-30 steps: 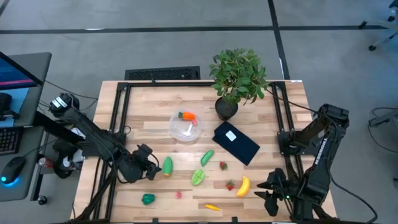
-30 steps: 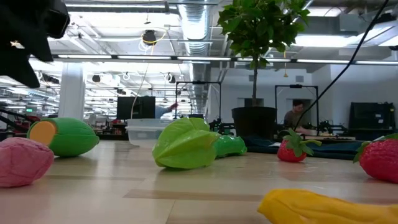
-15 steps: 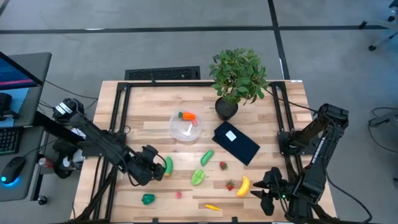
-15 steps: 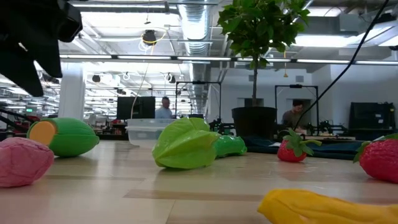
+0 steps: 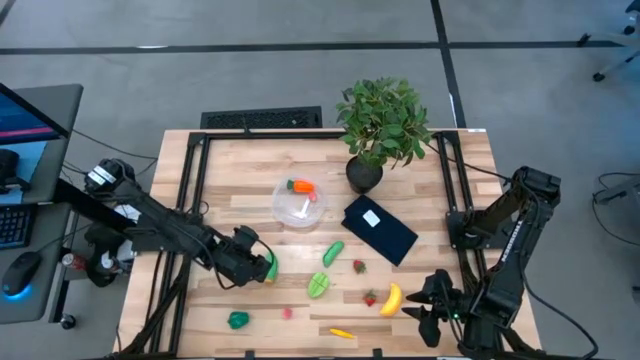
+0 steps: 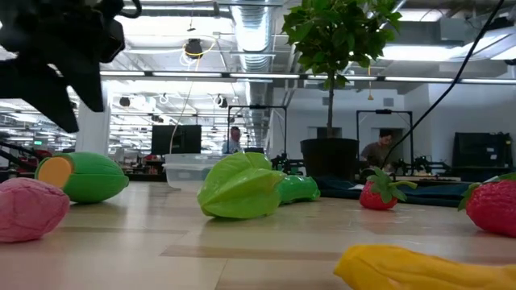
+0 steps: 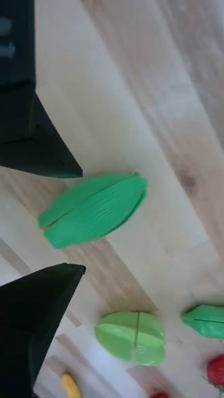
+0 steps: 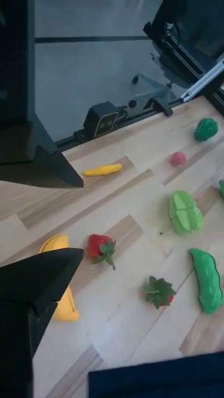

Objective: Pick and placing Produce into tupperware
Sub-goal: Put the green corn into the transparent bin

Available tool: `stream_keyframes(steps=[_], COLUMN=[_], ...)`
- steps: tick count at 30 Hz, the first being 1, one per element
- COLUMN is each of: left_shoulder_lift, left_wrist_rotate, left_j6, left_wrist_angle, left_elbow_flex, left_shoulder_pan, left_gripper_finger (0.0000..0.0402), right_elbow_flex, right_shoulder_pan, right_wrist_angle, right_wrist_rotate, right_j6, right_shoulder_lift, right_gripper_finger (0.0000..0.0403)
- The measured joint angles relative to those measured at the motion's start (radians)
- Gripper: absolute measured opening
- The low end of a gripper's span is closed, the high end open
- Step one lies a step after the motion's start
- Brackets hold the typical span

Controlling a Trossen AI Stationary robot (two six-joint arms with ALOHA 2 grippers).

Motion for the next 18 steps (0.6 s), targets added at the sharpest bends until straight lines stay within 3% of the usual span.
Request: stream_keyframes(steps=[6,18], left_shoulder_lift=[0.0,0.0], left_wrist_rotate=[-0.016,-0.139], left_j6=[0.045,0.035], left_wrist_angle=[0.01,0.027], left_elbow_flex=[0.0,0.0], left_shoulder_pan=[0.031,0.036], left_gripper_finger=[0.0251,0.0253], right_elbow_flex=[0.0,0.0], right_shoulder_pan=[-0.009,-0.023], right_wrist_angle=[0.0,-0.002], right_wrist_rotate=[0.0,0.0], right_j6=[-0.001,-0.003], right_shoulder_lift=[0.0,0.0], right_gripper_finger=[0.016,0.0161])
